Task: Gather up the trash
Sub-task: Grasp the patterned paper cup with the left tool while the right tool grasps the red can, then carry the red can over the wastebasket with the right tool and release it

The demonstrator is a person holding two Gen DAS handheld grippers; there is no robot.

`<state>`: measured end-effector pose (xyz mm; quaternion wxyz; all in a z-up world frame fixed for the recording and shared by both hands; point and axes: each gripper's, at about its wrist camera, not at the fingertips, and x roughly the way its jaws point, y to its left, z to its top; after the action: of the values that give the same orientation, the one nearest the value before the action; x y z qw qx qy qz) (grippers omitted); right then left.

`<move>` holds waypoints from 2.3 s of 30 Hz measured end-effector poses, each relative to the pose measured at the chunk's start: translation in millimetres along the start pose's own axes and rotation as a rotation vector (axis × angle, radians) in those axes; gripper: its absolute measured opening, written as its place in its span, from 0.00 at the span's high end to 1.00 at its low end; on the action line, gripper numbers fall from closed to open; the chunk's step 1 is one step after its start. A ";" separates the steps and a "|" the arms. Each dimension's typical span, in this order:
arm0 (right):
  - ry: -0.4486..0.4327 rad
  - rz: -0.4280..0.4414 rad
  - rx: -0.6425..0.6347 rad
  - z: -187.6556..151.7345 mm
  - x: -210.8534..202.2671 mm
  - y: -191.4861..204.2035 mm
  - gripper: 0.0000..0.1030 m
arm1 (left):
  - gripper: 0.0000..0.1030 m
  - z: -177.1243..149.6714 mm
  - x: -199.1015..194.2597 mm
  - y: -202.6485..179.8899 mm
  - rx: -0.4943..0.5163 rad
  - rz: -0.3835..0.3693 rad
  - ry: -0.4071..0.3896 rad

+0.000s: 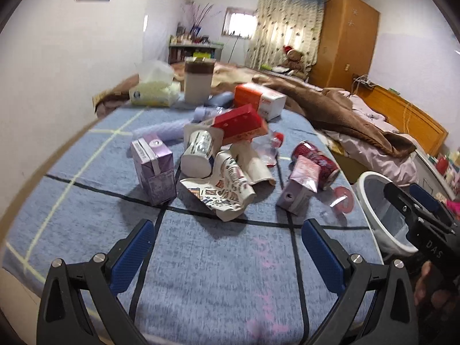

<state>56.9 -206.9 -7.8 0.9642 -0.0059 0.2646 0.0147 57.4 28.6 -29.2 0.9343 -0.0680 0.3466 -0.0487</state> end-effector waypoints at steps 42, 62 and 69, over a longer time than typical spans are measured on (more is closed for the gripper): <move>0.338 0.233 -0.094 30.3 137.8 3.8 0.42 | 0.30 35.8 108.1 31.9 -0.194 0.013 0.235; 0.299 0.212 -0.052 28.4 124.6 2.0 0.46 | 0.42 34.2 98.3 34.8 -0.146 0.039 0.193; 0.269 0.216 -0.017 28.6 112.9 -1.6 0.47 | 0.42 31.2 72.3 31.0 -0.125 0.020 0.142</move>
<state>168.6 -205.1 -40.8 0.9128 0.0125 0.3902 0.1198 133.8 52.1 -57.1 0.9016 -0.1192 0.4153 -0.0223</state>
